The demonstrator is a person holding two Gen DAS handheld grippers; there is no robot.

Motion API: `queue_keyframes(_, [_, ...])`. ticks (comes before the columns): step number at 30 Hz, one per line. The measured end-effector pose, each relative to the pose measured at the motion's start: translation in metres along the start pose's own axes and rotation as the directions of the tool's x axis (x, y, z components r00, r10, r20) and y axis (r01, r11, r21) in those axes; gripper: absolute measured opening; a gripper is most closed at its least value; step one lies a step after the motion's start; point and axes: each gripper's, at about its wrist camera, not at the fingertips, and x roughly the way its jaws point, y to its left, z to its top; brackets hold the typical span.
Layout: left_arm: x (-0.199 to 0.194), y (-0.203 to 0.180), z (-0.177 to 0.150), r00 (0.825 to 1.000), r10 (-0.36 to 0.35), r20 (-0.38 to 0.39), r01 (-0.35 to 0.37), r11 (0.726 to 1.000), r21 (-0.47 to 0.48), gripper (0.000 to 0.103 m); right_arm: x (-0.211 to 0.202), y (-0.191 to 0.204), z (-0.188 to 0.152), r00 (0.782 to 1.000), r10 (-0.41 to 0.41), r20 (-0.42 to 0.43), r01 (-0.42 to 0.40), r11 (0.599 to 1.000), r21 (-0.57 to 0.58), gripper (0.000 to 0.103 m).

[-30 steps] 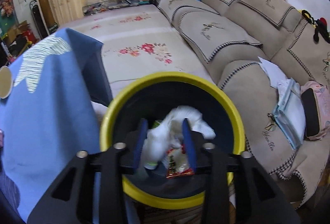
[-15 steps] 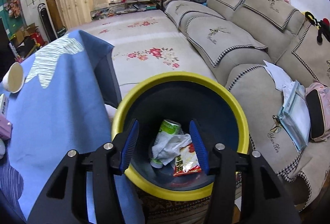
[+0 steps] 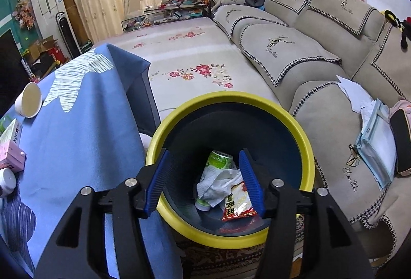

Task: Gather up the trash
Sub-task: 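Grasp the white supplement bottle with the left gripper, then carry the bottle over the yellow bin and open the left gripper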

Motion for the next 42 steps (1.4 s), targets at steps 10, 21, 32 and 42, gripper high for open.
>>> queue_keyframes(10, [0.023,-0.022,0.007,0.982,0.187,0.013,-0.185,0.977,-0.104,0.098,0.006,-0.014,-0.004,0.997,0.083,0.001,-0.083,0.996,0.023,0.054])
queue_keyframes(21, [0.032,-0.028,0.008,0.975,0.223,0.006,-0.221,0.972,-0.084,0.086,0.009,-0.037,-0.012,0.993,0.120,0.012,-0.121,0.991,0.052,0.054])
queue_keyframes(32, [-0.004,-0.059,-0.019,0.988,0.152,0.016,-0.153,0.988,0.031,0.086,0.000,-0.066,-0.022,0.992,0.121,0.039,-0.125,0.986,0.108,0.054])
queue_keyframes(42, [-0.011,-0.188,-0.013,0.992,-0.126,-0.023,0.127,0.947,0.296,0.086,-0.024,-0.102,-0.037,0.995,0.074,0.069,-0.084,0.983,0.163,0.054])
